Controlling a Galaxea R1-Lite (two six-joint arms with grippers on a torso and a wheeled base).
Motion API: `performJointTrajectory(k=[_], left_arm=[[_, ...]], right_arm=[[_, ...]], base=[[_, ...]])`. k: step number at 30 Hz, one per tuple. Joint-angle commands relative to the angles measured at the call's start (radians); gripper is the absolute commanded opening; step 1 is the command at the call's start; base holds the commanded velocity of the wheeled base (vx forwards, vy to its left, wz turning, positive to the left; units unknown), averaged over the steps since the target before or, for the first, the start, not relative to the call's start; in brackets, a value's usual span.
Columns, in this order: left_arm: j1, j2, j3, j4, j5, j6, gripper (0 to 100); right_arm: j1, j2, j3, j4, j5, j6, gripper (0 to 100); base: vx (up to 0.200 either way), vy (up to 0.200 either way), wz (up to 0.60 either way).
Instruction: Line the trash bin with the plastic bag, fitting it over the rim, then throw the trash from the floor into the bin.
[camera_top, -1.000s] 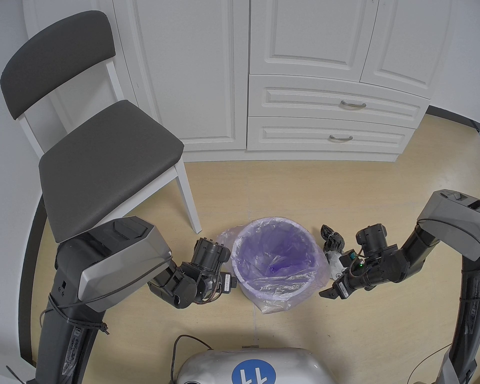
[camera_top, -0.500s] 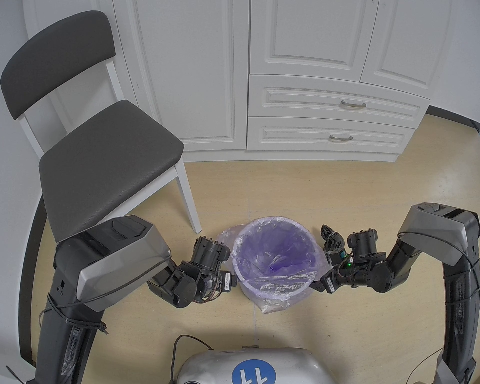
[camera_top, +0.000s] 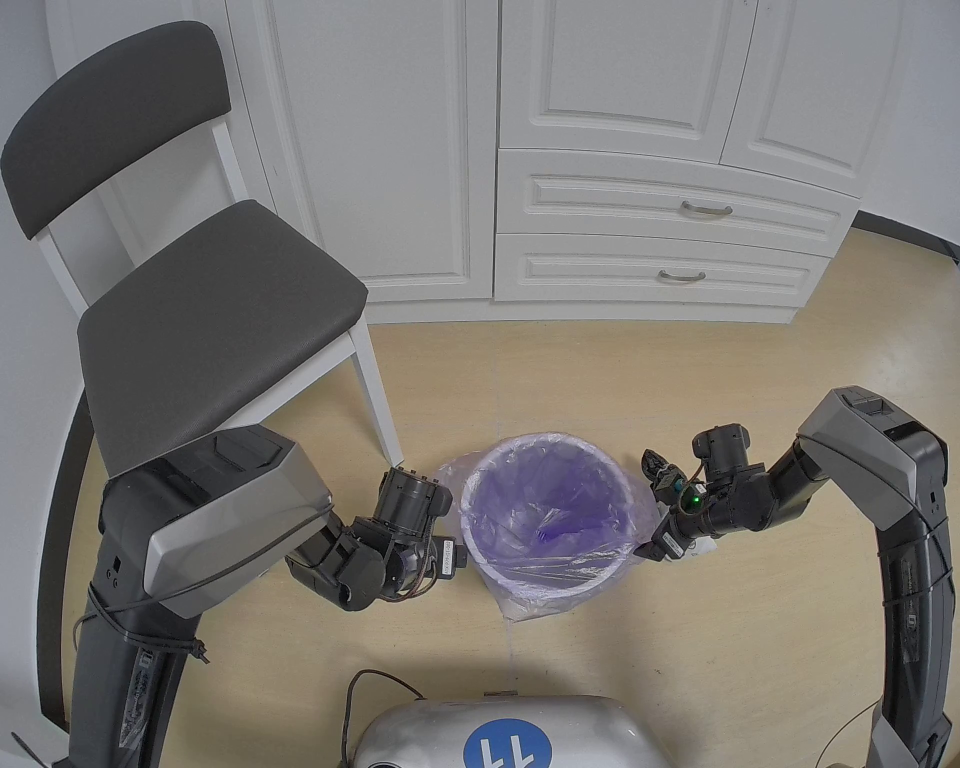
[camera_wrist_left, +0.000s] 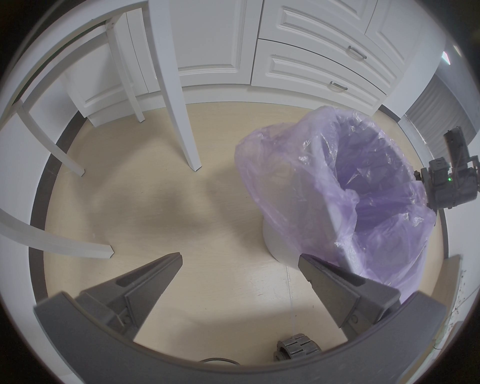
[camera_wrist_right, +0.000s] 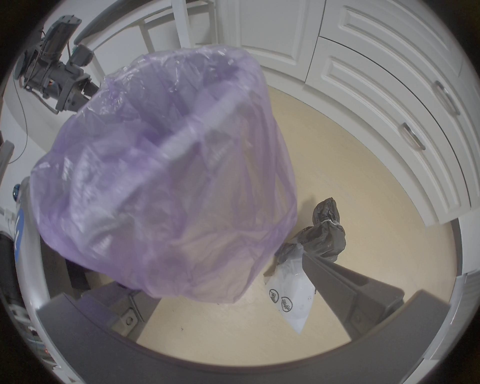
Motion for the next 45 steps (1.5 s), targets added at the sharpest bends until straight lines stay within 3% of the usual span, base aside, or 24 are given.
performJointTrajectory(k=[1,2,8,11,19,25,37,38,45], left_arm=[[0.004,-0.009,0.003,-0.002,0.000,0.001,100],[0.004,-0.009,0.003,-0.001,0.000,0.001,100],[0.004,-0.016,0.005,-0.002,0.000,0.002,100],[0.004,-0.022,0.005,-0.001,0.000,0.002,100],[0.017,-0.016,-0.008,-0.002,-0.001,-0.005,100],[0.015,0.009,-0.006,0.019,0.000,0.010,100],[0.015,0.008,0.037,0.019,-0.012,0.038,100],[0.015,0.008,0.038,0.017,-0.012,0.041,100],[0.012,-0.026,0.071,0.004,-0.014,0.044,100]], right_arm=[[-0.020,0.048,-0.113,0.112,0.024,-0.039,100],[-0.020,0.050,-0.125,0.135,0.039,-0.048,0],[-0.020,0.077,-0.188,0.174,0.080,-0.120,0],[-0.016,0.088,-0.207,0.178,0.082,-0.120,0],[-0.023,0.220,-0.486,0.373,0.080,-0.109,0],[-0.022,0.278,-0.602,0.467,0.079,-0.116,0],[-0.022,0.283,-0.632,0.533,0.077,-0.131,0],[-0.022,0.280,-0.632,0.545,0.077,-0.131,100],[-0.031,0.137,-0.515,0.657,0.113,-0.128,100]], base=[[0.000,0.000,0.00],[0.000,0.000,0.00],[0.000,0.000,0.00],[0.000,0.000,0.00],[0.000,0.000,0.00],[0.000,0.000,0.00],[0.000,0.000,0.00],[0.000,0.000,0.00],[0.000,0.000,0.00]])
